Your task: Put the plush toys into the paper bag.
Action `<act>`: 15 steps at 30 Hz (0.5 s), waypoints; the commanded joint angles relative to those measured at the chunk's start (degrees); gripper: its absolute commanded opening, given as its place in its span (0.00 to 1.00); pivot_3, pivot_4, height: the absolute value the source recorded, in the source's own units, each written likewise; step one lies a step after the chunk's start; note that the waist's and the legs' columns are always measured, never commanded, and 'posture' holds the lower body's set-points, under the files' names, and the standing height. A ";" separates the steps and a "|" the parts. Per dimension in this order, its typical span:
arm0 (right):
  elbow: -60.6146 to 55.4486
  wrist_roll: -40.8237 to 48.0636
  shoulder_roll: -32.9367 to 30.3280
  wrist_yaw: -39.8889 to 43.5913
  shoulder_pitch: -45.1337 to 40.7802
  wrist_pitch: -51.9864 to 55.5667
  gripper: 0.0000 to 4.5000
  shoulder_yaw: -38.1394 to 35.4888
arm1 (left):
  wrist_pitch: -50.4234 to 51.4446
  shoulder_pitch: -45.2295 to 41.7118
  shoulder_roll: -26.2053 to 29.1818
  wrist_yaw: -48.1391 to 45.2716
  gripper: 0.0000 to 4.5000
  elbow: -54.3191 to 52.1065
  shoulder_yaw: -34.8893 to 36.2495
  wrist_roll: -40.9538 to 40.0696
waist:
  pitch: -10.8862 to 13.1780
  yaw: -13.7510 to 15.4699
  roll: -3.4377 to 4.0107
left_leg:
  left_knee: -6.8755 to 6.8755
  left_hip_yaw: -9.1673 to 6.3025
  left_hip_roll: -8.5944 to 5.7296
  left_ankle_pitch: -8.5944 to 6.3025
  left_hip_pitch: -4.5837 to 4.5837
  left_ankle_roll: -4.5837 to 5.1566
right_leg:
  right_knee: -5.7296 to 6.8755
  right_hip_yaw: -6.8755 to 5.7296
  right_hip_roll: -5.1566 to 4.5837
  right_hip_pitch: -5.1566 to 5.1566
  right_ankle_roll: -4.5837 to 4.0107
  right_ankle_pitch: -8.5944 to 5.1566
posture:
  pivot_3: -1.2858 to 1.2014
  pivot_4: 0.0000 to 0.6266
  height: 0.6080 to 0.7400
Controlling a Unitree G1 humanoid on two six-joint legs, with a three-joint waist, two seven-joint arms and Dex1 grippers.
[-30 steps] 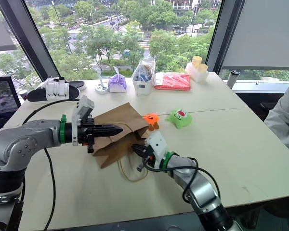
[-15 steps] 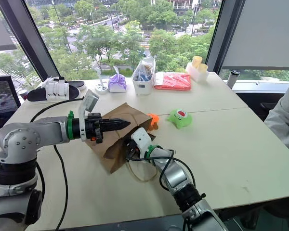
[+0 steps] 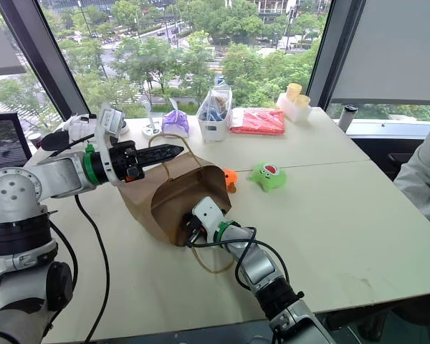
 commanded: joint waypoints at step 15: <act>-47.13 31.00 -6.78 3.70 8.64 22.96 0.00 -18.82 | -2.21 7.09 6.60 -0.55 0.00 -1.67 -1.38 -1.43 | -0.02 0.51 -0.02 | 0.01 -0.02 -0.02 0.00 -0.01 0.00 | -0.01 0.05 0.00 0.02 0.00 0.00 | 0.52 0.24 1.00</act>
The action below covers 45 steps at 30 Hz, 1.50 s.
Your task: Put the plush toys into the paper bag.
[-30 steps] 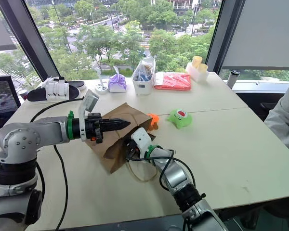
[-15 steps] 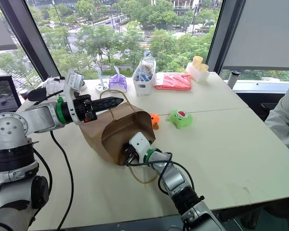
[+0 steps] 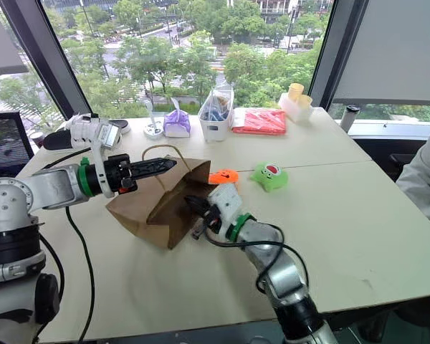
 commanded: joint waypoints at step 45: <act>90.17 -9.40 4.37 -3.41 -44.65 -16.42 0.00 -15.69 | -4.60 4.89 4.71 0.66 0.00 -4.75 1.07 0.73 | -0.02 -2.40 -0.03 | -0.10 0.03 -0.03 0.04 -0.03 -0.04 | 0.01 0.16 0.00 -0.08 -0.05 0.02 | 0.52 0.24 1.00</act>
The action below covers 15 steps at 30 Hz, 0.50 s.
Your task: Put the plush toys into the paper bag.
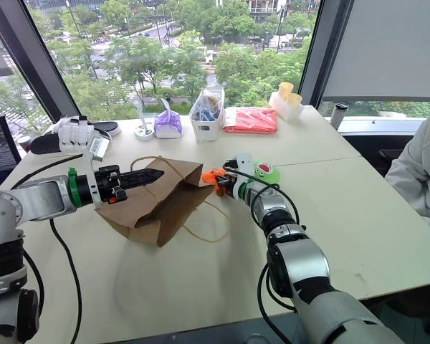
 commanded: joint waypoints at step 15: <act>-47.70 5.29 -9.25 2.29 15.72 10.19 0.00 -2.14 | -3.22 -1.85 0.28 -2.37 0.00 0.42 -0.45 0.65 | 0.00 0.51 0.01 | -0.03 -0.02 -0.03 -0.02 -0.06 0.02 | -0.01 0.00 -0.02 -0.05 0.01 0.00 | 0.52 0.24 1.00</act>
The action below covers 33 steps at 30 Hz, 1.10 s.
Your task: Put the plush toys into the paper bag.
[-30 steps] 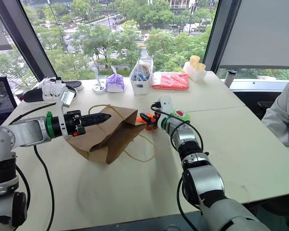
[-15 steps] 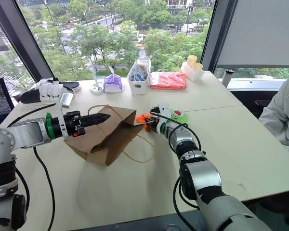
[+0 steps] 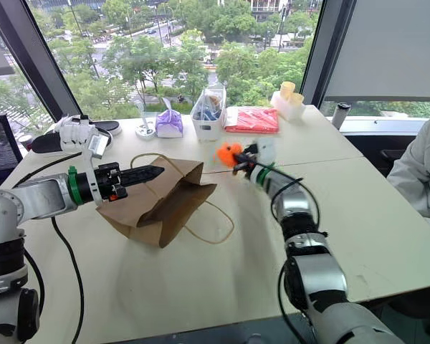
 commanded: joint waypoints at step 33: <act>-43.03 7.72 -8.79 10.41 13.75 22.19 0.00 23.30 | -0.46 -6.29 -1.84 -6.40 0.00 1.51 -1.82 3.36 | -0.01 1.70 -0.03 | 0.10 0.11 0.04 -0.02 0.03 0.05 | -0.05 0.00 0.01 0.05 0.01 -0.01 | 0.52 0.24 1.00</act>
